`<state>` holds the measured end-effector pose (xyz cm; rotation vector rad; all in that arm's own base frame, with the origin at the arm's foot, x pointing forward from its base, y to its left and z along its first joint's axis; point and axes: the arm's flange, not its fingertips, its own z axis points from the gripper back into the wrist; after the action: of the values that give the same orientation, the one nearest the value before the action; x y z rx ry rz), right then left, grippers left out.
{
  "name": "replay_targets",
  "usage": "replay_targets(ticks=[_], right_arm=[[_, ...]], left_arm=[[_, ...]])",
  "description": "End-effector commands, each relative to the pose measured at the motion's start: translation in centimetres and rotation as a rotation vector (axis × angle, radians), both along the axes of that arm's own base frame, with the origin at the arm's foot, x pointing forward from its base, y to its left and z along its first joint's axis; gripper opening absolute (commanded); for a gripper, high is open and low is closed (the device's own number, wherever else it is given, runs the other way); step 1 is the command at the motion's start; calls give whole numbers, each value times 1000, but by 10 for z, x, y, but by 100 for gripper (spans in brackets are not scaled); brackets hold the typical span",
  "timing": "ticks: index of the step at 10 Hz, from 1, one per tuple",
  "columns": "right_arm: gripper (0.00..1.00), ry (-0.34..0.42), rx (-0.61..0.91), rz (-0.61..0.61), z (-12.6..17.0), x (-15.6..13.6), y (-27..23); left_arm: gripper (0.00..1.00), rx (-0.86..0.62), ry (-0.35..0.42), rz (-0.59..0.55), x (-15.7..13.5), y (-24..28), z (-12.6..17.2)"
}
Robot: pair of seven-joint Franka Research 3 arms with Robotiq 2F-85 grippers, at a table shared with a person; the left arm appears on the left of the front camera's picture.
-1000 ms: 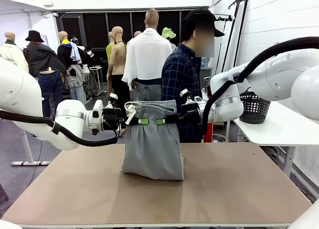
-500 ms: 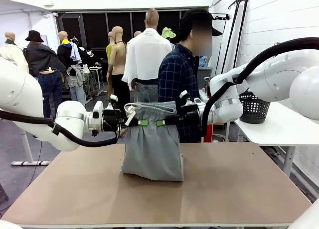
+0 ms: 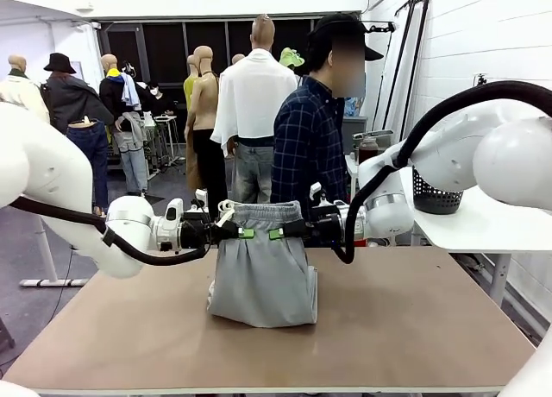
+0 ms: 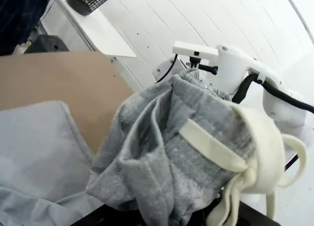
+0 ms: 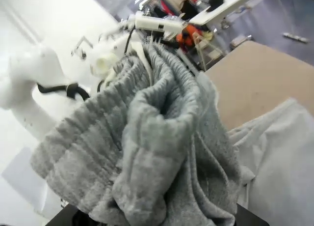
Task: Fold the training pants.
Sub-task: Fold the Training pants in half.
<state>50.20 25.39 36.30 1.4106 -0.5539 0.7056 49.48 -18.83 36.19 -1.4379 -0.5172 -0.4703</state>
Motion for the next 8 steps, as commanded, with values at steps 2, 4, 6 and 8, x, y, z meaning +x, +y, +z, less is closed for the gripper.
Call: replay_targets(ticks=[2,4,6,8], right_arm=[[0,117,15,-132,-22,33,-20],[0,185,11,-164,-38,50,-25],[0,259,-4,-193,-49,57,-31],[0,217,-22,-172,-44,56,-31]], left_arm=[[0,4,136,65,53,19,-29],[0,29,223,83,71,24,-52],[0,48,285,101,78,25,-66],[0,82,241,108,71,30,-59]])
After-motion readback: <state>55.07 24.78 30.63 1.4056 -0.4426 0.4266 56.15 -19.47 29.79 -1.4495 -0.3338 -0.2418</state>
